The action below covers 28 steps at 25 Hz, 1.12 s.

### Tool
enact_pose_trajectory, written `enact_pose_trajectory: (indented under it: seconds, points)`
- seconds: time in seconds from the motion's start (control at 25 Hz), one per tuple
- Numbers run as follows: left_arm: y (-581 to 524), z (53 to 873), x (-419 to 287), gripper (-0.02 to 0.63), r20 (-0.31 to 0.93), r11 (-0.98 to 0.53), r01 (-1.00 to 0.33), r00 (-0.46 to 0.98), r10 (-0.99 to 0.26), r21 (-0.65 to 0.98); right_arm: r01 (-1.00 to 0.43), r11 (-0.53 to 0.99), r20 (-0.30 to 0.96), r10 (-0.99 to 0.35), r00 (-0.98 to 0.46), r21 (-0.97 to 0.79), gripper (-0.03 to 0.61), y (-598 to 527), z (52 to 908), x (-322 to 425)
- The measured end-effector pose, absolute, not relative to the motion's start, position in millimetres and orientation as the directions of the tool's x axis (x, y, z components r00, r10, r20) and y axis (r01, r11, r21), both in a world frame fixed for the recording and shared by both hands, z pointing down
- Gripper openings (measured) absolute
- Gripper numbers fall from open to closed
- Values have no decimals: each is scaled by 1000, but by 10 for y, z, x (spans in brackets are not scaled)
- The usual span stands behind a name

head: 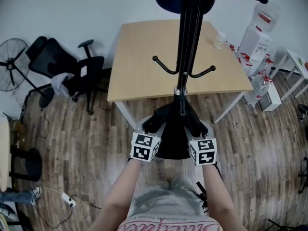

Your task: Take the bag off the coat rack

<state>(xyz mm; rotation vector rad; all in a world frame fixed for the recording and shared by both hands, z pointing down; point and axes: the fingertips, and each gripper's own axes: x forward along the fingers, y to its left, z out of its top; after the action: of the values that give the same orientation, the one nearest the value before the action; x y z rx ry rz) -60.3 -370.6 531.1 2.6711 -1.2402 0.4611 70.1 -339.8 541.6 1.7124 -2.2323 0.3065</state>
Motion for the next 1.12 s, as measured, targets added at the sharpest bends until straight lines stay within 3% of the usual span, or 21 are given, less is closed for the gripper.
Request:
enact_pose_trajectory:
  seconds: [0.32, 0.64, 1.12]
  points:
    - [-3765, 5348, -577, 131, 321, -631, -773, 617, -719, 72, -970, 243, 359, -903, -236, -26, 97, -3438, 5422, 763]
    - [-3711, 5279, -571, 79, 334, -631, -775, 603, -724, 30, -969, 212, 364, -899, -244, -126, 81, -3400, 5390, 797]
    - [-3429, 4999, -617, 75, 311, -644, -763, 627, -714, 59, -963, 215, 352, -899, -261, -165, 78, -3104, 5126, 757]
